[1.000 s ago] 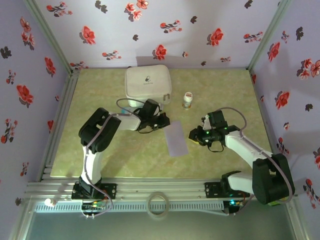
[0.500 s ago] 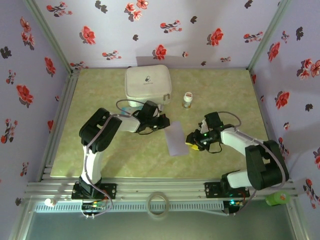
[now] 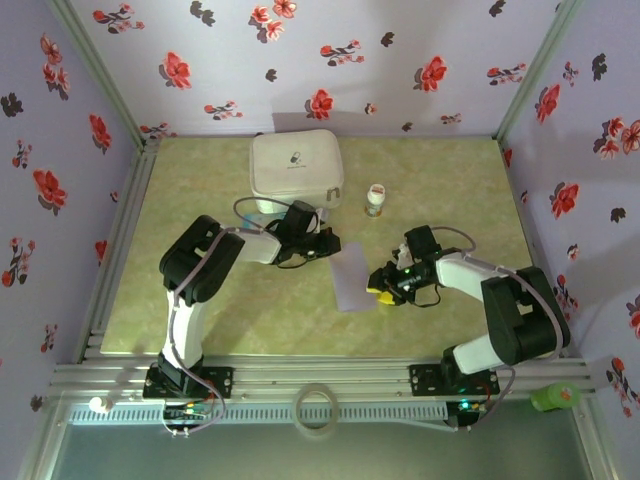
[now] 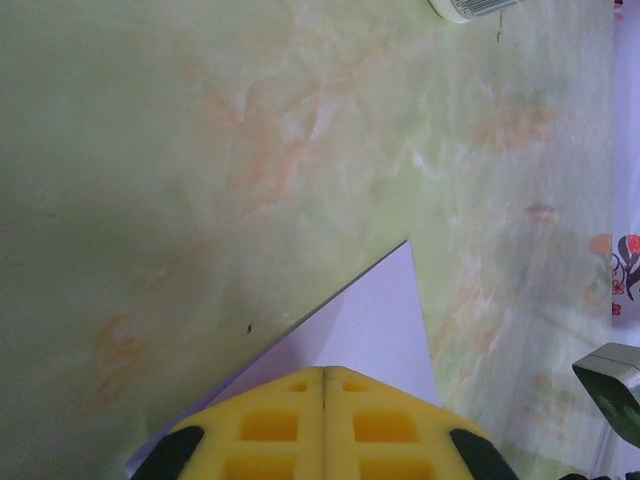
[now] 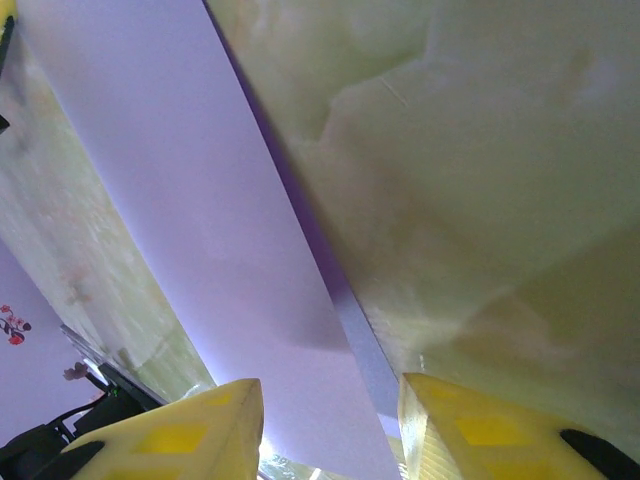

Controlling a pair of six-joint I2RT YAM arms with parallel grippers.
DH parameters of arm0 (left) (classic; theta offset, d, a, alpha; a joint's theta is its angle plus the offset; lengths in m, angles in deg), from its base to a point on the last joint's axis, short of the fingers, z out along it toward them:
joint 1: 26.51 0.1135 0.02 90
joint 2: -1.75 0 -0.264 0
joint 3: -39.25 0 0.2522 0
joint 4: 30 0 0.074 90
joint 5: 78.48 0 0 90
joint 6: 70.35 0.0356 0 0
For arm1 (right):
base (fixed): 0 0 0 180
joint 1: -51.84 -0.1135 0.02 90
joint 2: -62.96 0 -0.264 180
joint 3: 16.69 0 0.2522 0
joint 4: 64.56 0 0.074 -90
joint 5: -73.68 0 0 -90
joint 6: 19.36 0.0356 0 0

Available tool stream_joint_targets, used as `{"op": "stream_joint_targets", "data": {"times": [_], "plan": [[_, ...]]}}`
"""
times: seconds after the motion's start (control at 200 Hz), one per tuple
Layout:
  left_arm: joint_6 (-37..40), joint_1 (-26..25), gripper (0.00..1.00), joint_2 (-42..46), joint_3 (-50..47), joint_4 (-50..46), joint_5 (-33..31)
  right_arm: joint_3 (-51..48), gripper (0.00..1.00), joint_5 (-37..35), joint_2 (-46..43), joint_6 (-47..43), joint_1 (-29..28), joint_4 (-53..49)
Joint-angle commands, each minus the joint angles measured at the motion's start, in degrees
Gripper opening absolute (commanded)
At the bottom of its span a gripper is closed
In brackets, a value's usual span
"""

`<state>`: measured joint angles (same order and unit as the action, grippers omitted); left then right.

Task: Fold a paper plane with a square sheet of paper (pick it up from the middle)
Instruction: Fold the triangle a second time at the center of the table.

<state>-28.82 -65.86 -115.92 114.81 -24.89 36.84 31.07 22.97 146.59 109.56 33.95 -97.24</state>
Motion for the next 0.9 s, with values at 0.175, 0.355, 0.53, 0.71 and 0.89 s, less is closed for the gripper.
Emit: {"op": "stream_joint_targets", "data": {"times": [0.175,0.355,0.53,0.71,0.89], "plan": [[2.34,0.40,0.06,-3.13,1.08,-2.96,0.07,-1.02,0.39,4.68,1.79,2.40,-0.37,5.77],[3.35,0.33,0.06,-3.27,2.46,-3.46,0.96,-1.03,0.38,4.94,2.15,4.02,-0.36,9.79],[4.24,0.32,0.06,-3.27,3.85,-4.96,1.13,-1.13,0.37,5.45,3.13,5.69,-0.22,13.13],[5.23,0.32,0.06,-2.97,5.23,-5.95,1.72,-1.66,0.31,6.42,4.28,7.65,-0.13,17.44],[6.70,-0.35,0.11,1.31,5.72,-8.10,1.84,-2.34,0.20,6.07,4.96,8.88,-0.15,19.76]]}}
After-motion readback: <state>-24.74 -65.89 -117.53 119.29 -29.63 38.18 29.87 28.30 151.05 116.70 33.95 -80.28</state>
